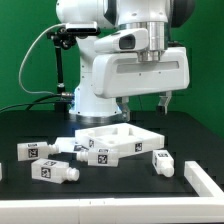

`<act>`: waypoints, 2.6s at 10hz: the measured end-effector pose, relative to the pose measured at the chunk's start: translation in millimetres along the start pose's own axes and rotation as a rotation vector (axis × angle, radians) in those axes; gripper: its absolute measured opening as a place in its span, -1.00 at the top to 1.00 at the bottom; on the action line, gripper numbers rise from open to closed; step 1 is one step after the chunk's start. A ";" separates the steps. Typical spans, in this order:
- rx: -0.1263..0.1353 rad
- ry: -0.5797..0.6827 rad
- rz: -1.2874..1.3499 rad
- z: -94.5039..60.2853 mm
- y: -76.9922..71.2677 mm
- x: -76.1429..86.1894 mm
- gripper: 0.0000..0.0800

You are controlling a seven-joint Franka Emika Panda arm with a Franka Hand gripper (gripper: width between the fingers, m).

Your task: Assemble one leg

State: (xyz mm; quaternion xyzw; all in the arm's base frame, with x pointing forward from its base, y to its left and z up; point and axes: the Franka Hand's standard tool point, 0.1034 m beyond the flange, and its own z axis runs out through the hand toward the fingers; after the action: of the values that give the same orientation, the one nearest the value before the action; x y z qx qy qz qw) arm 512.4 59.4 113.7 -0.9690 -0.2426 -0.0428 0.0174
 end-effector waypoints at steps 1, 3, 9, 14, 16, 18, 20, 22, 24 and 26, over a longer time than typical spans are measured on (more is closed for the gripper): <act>0.001 -0.002 0.003 1.2 -0.4 -0.5 -0.62; 0.030 -0.082 0.245 16.8 -16.0 1.4 -0.62; 0.035 -0.068 0.347 58.3 -28.3 -1.7 -0.62; 0.062 -0.137 0.491 103.2 -56.2 -19.1 -0.62; 0.062 -0.137 0.486 103.1 -55.8 -19.1 -0.30; 0.062 -0.137 0.486 103.0 -55.9 -19.0 0.30; 0.065 -0.136 0.497 101.1 -78.7 -22.9 0.29; 0.063 -0.133 0.505 103.5 -120.0 -29.2 0.29; 0.063 -0.113 0.469 104.1 -132.8 -24.8 0.29; 0.063 -0.111 0.462 104.0 -129.8 -24.9 0.29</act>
Offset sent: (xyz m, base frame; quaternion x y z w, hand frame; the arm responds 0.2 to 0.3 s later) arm 0.0066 0.0282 -0.0621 -0.0108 -0.1085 0.2751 0.9552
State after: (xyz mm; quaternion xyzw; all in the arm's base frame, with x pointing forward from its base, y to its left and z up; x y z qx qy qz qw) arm 437.0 167.8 9.6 -0.9987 -0.0161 0.0232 0.0436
